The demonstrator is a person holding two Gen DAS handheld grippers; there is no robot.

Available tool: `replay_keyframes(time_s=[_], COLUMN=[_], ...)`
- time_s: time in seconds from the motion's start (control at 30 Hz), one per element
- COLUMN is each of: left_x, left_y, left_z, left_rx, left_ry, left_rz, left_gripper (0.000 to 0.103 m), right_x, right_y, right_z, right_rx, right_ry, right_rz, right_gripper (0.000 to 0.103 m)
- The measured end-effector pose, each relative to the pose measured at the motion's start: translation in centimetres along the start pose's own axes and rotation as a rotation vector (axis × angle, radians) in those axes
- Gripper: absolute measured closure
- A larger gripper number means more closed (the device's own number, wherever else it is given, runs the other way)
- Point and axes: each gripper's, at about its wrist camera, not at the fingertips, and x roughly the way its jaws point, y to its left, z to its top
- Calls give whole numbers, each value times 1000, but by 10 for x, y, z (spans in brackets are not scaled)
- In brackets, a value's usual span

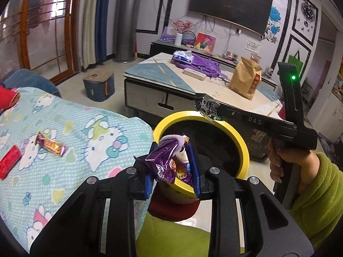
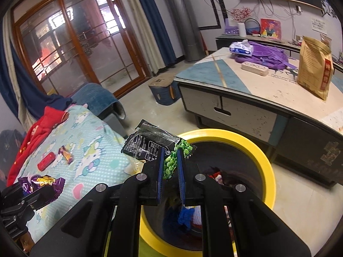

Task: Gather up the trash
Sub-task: 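Carry the purple wrapper and black-green snack packet over the bin, then open both tools to drop the purple wrapper and snack packet into the bin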

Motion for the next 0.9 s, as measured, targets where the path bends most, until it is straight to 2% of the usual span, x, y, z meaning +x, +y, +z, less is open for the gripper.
replay_keyframes(time_s=[0.5, 0.9], left_x=[45, 79], left_y=[-30, -41], left_z=[-3, -8], left_rx=[77, 85], left_ry=[67, 137], left_rz=[-47, -88], left_gripper=[82, 80], right_x=[7, 17], right_y=[-38, -53], right_z=[-8, -12], right_rx=[78, 135], right_ry=[56, 96], right_rz=[-21, -20], right_gripper=[91, 88])
